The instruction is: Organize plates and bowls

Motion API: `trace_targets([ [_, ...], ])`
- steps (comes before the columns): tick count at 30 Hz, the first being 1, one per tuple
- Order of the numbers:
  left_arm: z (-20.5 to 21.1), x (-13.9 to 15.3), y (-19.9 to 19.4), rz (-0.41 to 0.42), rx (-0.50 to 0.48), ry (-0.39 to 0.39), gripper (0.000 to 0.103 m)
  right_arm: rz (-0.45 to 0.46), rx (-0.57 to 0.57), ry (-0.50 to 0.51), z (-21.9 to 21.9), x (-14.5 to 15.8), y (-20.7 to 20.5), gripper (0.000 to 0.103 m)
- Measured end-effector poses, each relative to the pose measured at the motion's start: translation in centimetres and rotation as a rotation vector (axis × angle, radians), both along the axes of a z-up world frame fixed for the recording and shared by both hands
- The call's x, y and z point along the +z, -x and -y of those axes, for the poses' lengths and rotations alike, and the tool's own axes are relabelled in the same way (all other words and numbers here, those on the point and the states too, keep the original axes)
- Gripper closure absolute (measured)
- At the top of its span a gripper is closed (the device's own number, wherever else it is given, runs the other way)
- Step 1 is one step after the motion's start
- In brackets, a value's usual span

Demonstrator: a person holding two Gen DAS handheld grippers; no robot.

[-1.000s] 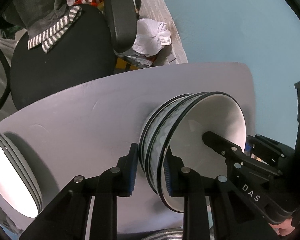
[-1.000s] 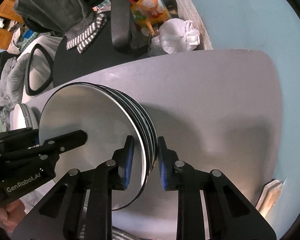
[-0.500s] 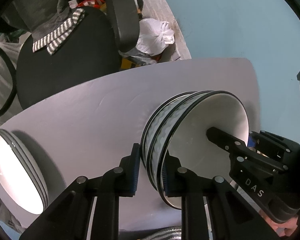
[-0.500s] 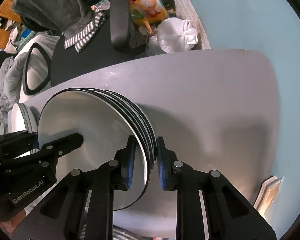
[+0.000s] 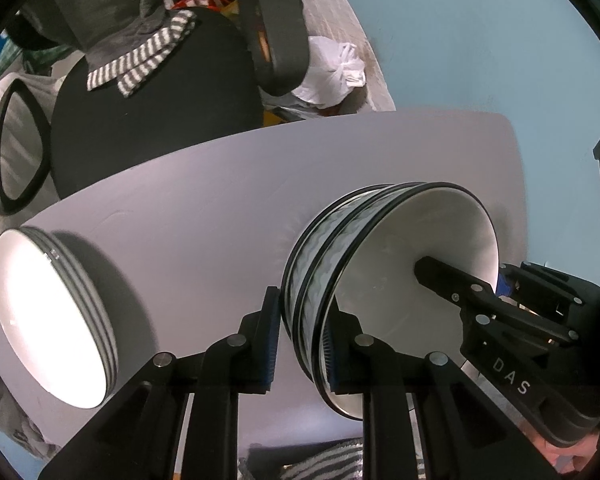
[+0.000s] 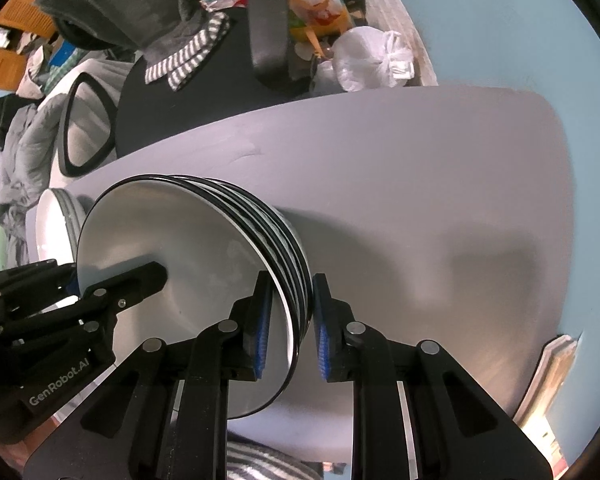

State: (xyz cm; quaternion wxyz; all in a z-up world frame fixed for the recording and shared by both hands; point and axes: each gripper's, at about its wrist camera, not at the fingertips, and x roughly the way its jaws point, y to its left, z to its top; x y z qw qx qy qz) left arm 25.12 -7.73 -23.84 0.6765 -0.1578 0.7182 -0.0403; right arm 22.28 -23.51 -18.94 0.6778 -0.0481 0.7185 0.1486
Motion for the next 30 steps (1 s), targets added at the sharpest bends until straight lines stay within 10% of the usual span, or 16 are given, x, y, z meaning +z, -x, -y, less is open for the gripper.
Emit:
trace_targets([
  [30,-13.5,3.0,9.5,0.076,0.193,0.006,0.085,0.040,0.181,-0.004,-13.8,2.4,5.3,0.085],
])
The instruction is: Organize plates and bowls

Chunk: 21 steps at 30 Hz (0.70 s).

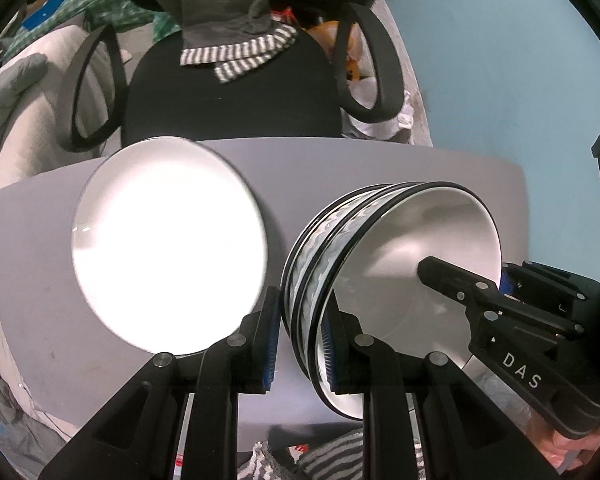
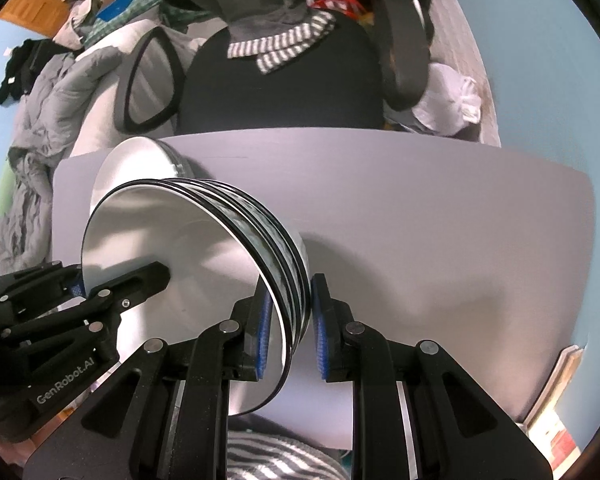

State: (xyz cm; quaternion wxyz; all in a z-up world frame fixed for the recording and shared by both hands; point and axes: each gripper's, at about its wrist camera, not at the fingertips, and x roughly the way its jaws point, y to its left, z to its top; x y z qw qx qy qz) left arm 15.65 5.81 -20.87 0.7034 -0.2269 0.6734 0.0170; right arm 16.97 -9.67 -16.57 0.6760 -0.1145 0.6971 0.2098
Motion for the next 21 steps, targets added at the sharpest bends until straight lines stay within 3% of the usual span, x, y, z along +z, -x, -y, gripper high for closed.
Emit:
trace_targets([
  [21,-9.2,0.0,5.3,-0.010,0.103,-0.027,0.085,0.008,0.132,0.005,-11.1,-1.0,3.1,0.085],
])
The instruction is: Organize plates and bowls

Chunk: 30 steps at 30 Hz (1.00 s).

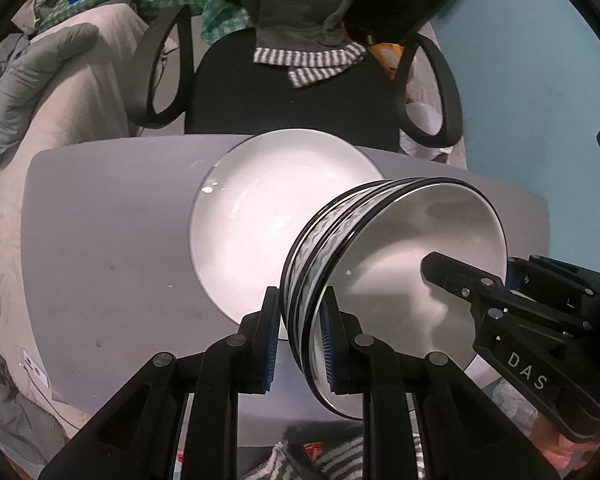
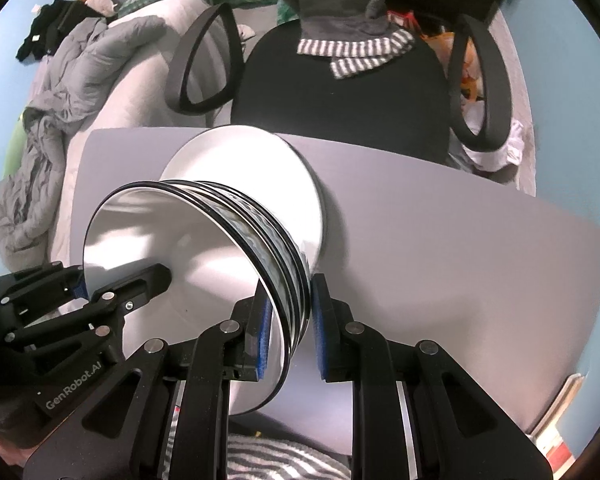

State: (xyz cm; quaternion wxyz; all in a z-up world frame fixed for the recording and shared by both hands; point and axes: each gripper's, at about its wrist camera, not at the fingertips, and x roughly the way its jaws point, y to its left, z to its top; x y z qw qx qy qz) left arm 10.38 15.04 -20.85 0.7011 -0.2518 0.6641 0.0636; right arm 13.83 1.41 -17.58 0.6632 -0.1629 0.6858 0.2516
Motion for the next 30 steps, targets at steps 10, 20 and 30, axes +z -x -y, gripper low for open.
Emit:
trace_targets([
  [10,-2.4,-2.0,-0.8,-0.029,-0.003,0.003,0.085,-0.008,0.006,0.030,-3.3,-1.7,-0.3,0.085],
  [20,-2.8,-4.3,-1.0,-0.063,0.000,0.035,0.085,-0.035,-0.013,0.060,-4.0,-3.4,-0.6,0.085],
  [30,-2.6,-4.8,-1.2,-0.062,-0.023,0.044,0.085,-0.041,-0.042,0.074,-3.7,-4.1,-1.0,0.085],
])
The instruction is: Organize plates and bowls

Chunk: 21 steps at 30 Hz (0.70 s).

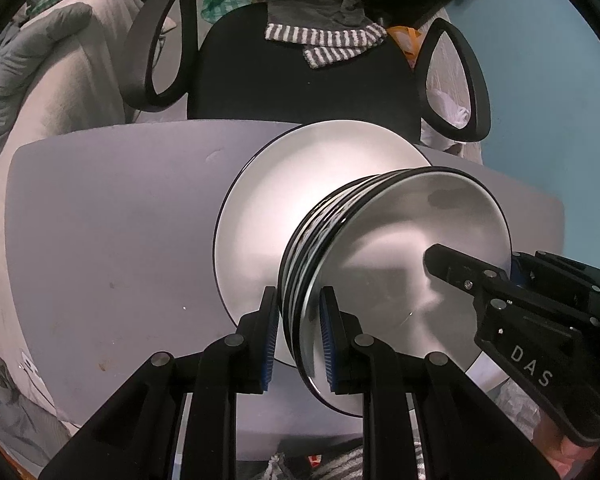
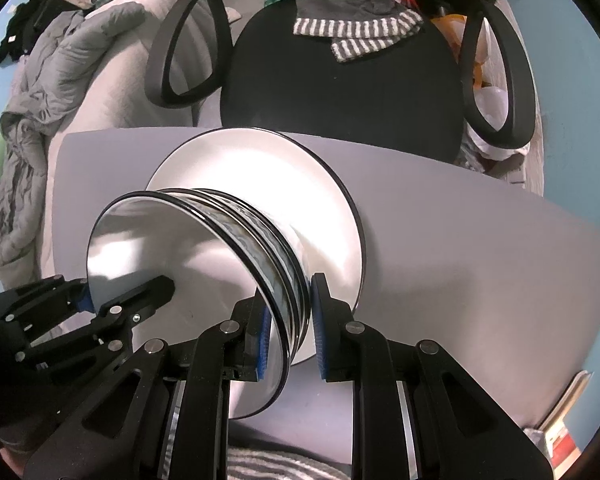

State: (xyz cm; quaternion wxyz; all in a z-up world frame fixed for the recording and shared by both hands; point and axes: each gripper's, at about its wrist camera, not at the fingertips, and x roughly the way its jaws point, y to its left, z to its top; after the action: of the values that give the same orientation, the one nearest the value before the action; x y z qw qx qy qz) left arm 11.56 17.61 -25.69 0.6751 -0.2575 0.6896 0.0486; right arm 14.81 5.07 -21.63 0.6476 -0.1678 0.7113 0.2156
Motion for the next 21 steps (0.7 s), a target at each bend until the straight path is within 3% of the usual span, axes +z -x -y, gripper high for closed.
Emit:
trace_targets([
  [13,-0.1,0.2,-0.2,0.031,-0.017,0.013,0.084,0.006,-0.023,-0.006,0.9,-0.4,0.2,0.084],
  [19,-0.4,0.3,0.4,0.043,0.000,0.000,0.072,0.043,0.019,-0.005,0.4,0.1,0.8,0.080],
  [21,-0.2,0.8,0.7,0.057,-0.006,-0.017,0.072,0.081,0.036,0.002,0.2,0.7,1.0,0.069],
])
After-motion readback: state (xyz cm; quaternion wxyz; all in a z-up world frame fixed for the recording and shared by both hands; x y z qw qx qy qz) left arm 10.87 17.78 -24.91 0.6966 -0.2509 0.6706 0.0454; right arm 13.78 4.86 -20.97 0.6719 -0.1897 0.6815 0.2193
